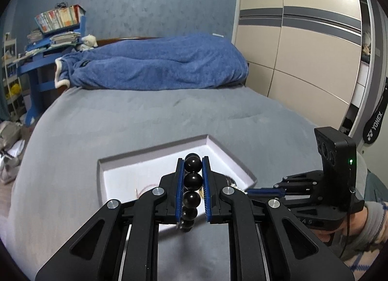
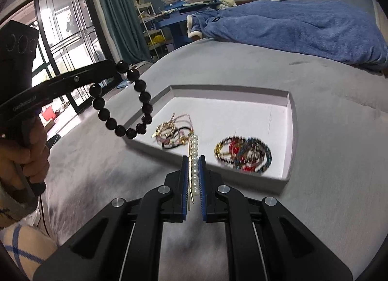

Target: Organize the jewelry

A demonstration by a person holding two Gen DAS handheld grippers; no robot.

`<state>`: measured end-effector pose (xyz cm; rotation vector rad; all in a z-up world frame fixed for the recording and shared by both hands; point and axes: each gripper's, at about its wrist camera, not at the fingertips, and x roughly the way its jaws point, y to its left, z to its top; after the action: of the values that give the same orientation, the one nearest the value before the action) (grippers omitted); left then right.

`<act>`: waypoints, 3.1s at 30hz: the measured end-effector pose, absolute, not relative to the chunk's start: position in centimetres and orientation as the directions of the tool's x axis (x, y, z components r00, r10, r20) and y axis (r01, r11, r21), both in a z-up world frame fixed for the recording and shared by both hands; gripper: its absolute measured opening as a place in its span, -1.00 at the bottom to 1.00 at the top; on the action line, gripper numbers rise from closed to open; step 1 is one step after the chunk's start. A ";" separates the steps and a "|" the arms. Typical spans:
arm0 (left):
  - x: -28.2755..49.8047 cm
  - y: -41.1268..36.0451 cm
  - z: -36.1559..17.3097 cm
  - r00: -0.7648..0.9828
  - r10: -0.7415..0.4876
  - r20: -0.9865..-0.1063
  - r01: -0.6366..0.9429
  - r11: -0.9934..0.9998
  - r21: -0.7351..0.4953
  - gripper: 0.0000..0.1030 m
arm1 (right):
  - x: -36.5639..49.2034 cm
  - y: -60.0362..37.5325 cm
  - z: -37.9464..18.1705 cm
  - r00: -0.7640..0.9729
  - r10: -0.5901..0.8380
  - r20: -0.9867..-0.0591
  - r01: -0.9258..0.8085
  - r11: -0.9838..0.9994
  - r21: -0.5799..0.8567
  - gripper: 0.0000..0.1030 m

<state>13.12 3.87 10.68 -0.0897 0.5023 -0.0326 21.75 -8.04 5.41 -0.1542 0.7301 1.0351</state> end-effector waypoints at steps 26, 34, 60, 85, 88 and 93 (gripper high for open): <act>20.5 6.1 4.1 0.787 0.023 -0.617 -0.090 0.993 -0.078 -0.71 | 25.5 -3.4 1.2 0.315 0.591 -0.743 -0.783 0.604 0.148 -0.85; 21.0 6.9 2.6 0.748 0.041 -0.662 -0.129 0.988 -0.084 -0.71 | 25.4 -3.5 1.1 0.328 0.582 -0.744 -0.774 0.617 0.143 -0.85; 17.9 7.1 3.1 0.775 0.067 -0.629 -0.148 0.986 -0.077 0.58 | 25.2 -5.7 2.3 0.390 0.593 -0.704 -0.758 0.641 0.120 -0.30; 8.4 6.4 1.0 0.828 0.169 -0.536 -0.246 0.966 -0.076 0.90 | 19.6 -12.9 2.2 0.511 0.650 -0.562 -0.714 0.685 0.144 0.87; 7.6 6.2 0.5 0.839 0.148 -0.524 -0.228 0.969 -0.091 0.90 | 18.9 -13.1 1.8 0.514 0.657 -0.551 -0.722 0.678 0.136 0.88; 6.9 5.7 0.6 0.857 0.145 -0.494 -0.212 0.974 -0.083 0.90 | 18.0 -12.8 1.4 0.512 0.656 -0.554 -0.738 0.666 0.106 0.88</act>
<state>6.93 5.66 0.64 -0.1360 0.5077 0.1882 18.02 -12.80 1.44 -0.1497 0.5995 0.8423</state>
